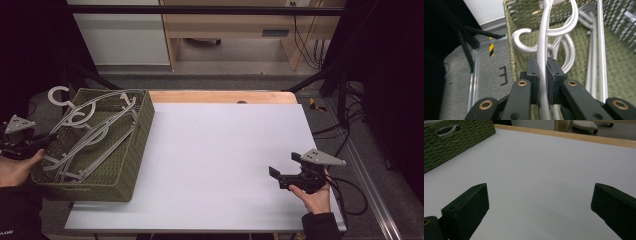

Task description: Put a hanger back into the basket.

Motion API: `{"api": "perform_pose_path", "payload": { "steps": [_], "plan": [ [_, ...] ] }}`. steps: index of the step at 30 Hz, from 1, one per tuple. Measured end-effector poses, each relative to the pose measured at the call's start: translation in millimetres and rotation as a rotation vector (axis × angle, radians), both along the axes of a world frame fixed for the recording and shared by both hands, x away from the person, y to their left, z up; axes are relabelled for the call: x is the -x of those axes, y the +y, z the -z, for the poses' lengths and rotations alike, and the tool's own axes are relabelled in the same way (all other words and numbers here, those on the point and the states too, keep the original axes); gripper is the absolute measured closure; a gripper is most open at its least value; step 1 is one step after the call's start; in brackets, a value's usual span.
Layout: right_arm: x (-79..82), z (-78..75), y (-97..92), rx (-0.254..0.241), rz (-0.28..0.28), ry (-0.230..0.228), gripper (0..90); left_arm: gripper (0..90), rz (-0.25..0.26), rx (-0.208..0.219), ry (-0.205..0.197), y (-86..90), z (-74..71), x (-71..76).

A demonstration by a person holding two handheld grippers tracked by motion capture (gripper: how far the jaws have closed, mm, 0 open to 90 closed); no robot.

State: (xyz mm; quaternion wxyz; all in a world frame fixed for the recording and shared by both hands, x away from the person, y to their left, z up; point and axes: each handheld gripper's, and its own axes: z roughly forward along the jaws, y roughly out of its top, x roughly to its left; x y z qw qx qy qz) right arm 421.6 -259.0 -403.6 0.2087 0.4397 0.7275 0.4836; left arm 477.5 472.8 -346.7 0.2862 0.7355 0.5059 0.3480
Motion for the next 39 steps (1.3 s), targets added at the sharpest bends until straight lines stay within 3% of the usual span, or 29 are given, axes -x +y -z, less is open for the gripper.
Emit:
{"api": "perform_pose_path", "payload": {
  "steps": [4, 8, 16, 21, 26, 32, 36, 37, 39],
  "plan": [
    [-0.1, -0.2, -0.6, 0.001, 0.002, -0.004, 1.9, 82.0, 0.008, 0.011, -0.006, -1.1, 3.2, -0.3],
    [0.0, 0.0, 0.1, -0.002, 0.002, 0.002, 1.9, 82.0, 0.035, -0.011, -0.004, -8.7, 2.0, -2.3],
    [0.0, 0.1, 0.0, -0.002, -0.004, 0.002, 1.9, 81.9, -0.008, 0.028, 0.009, -12.6, 17.2, -1.8],
    [-0.5, 0.9, 1.8, 0.003, -0.003, 0.008, 1.9, 81.7, -0.033, -0.028, 0.028, -19.8, 18.7, -4.0],
    [-0.6, 1.0, 1.5, 0.003, -0.005, 0.004, 1.9, 81.7, -0.060, -0.045, 0.048, -19.5, 19.3, -7.9],
    [-0.3, 1.5, 1.6, 0.007, -0.010, 0.007, 1.9, 81.7, -0.053, -0.063, 0.066, -18.5, 21.2, -9.3],
    [0.3, 1.2, 1.4, 0.005, -0.010, 0.006, 1.9, 81.7, -0.049, -0.179, 0.079, -20.3, 22.9, -12.0],
    [0.2, 1.3, 1.9, 0.007, -0.008, 0.008, 1.9, 81.8, -0.058, -0.194, 0.086, -20.2, 24.4, -13.1],
    [-0.3, 1.9, 2.1, 0.009, -0.012, 0.007, 1.9, 81.8, -0.047, -0.181, 0.093, -17.9, 25.3, -13.8]
  ]
}}
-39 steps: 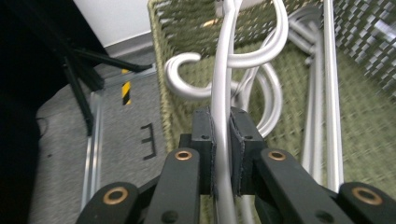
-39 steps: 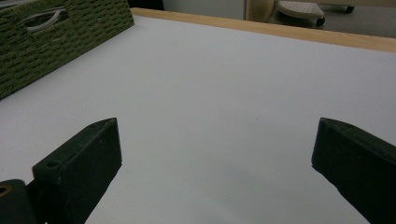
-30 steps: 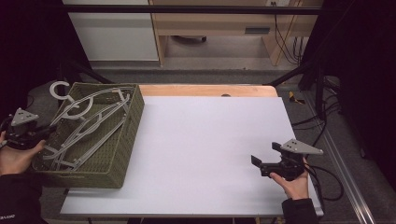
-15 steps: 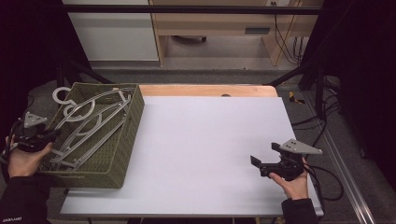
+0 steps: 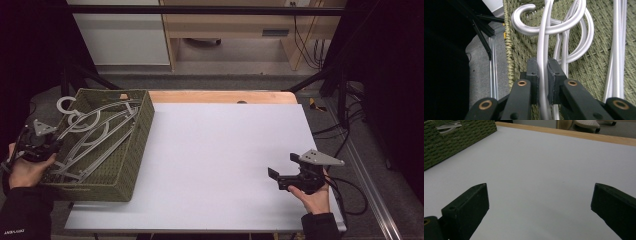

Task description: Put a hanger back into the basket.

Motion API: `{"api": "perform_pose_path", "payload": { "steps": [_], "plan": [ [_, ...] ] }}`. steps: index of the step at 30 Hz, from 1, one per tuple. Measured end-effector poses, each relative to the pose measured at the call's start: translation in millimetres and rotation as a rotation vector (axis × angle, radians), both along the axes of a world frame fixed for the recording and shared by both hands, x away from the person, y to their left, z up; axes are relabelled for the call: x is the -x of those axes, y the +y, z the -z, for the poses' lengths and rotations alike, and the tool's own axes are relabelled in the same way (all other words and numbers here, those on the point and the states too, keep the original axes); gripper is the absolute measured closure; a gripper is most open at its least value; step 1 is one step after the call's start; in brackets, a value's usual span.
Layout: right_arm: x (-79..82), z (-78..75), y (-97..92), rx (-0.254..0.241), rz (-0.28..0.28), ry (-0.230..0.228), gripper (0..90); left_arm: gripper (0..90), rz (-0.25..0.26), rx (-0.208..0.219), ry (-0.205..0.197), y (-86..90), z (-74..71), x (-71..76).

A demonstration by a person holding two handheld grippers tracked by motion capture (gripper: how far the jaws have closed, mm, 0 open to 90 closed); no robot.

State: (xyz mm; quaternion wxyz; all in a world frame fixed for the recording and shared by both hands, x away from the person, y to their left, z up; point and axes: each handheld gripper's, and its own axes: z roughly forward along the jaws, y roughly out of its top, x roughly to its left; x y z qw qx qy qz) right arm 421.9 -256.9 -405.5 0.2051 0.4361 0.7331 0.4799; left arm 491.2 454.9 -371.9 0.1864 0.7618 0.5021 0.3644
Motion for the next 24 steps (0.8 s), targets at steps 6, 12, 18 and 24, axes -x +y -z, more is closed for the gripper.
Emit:
{"api": "perform_pose_path", "payload": {
  "steps": [6, 12, 18, 24],
  "plan": [
    [0.0, -0.1, 0.1, 0.000, -0.001, 0.001, 1.9, 78.3, 0.100, 0.017, 0.093, -7.3, 4.7, -4.5],
    [1.1, -1.6, -1.9, -0.008, 0.001, -0.004, 1.9, 68.5, 0.110, 0.032, 0.113, -7.5, 4.1, -5.7],
    [0.8, -1.1, -1.1, -0.006, -0.004, -0.001, 1.9, 58.9, 0.094, 0.138, 0.049, -0.7, -7.6, 3.6],
    [1.8, -2.6, -2.3, -0.017, 0.002, -0.010, 1.9, 50.2, 0.131, 0.268, -0.029, -7.9, -20.8, 13.3]
  ]
}}
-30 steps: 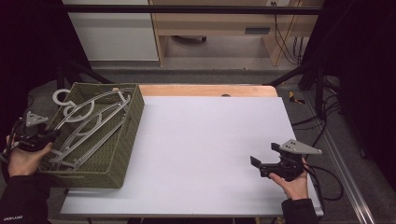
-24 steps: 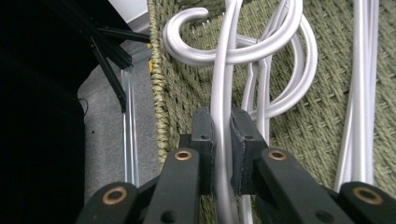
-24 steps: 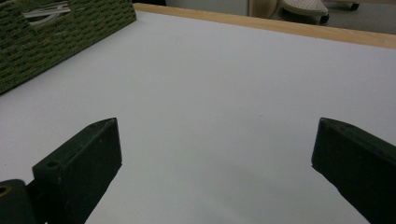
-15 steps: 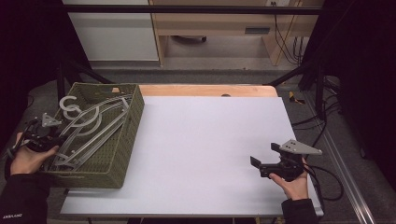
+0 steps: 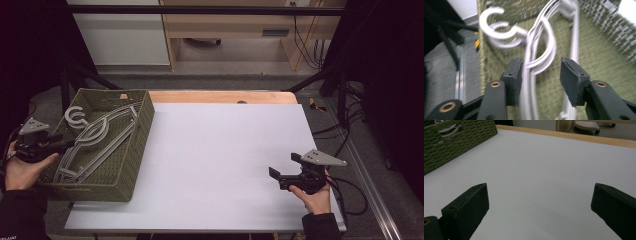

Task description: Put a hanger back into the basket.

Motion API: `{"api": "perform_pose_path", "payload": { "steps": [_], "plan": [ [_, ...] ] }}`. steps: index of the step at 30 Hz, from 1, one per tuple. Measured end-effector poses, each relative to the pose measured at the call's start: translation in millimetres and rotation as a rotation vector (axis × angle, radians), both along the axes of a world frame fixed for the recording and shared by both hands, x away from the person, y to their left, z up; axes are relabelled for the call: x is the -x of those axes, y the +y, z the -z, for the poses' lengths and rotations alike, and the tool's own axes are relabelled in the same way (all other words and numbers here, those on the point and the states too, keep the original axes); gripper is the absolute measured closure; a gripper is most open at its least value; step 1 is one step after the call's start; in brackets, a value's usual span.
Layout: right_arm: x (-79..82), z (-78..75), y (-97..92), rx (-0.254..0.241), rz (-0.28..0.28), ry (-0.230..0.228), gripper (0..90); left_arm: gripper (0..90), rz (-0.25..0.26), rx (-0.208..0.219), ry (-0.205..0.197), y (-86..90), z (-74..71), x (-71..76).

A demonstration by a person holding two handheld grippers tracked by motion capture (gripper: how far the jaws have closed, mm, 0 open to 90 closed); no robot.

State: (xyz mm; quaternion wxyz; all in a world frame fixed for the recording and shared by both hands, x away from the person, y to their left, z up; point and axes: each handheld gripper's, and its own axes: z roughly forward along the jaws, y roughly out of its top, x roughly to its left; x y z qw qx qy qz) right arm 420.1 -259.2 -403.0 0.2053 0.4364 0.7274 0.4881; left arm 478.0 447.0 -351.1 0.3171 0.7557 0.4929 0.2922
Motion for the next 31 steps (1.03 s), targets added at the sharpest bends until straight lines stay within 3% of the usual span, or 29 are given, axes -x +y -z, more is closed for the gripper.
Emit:
{"api": "perform_pose_path", "payload": {
  "steps": [4, 7, 9, 10, 15, 23, 27, 31],
  "plan": [
    [0.4, -0.7, -0.8, -0.001, 0.001, -0.008, 1.9, 44.2, 0.034, 0.075, -0.057, -16.1, -4.9, 8.0],
    [0.9, -1.2, -1.2, -0.002, 0.001, -0.013, 1.9, 38.4, 0.069, 0.162, -0.105, -30.4, -5.5, 17.0],
    [1.3, -1.5, -1.1, -0.008, 0.001, -0.014, 1.9, 34.8, 0.076, 0.180, -0.112, -34.0, -5.0, 19.1],
    [1.7, -2.1, -1.0, -0.012, 0.005, -0.018, 1.9, 32.5, 0.112, 0.220, -0.132, -46.7, -2.6, 25.5],
    [2.8, -3.3, -2.3, -0.021, 0.001, -0.033, 1.7, 23.6, 0.157, 0.286, -0.172, -71.2, 2.9, 36.7],
    [5.0, -4.6, -4.4, -0.024, 0.000, -0.052, 1.3, 12.3, 0.218, 0.316, -0.176, -107.7, 16.8, 50.2],
    [6.7, -5.1, -5.1, -0.036, -0.004, -0.058, 1.2, 11.2, 0.249, 0.323, -0.172, -119.6, 26.7, 53.0],
    [7.2, -5.3, -5.7, -0.036, -0.001, -0.060, 1.3, 11.5, 0.249, 0.330, -0.179, -123.8, 28.2, 54.0]
  ]
}}
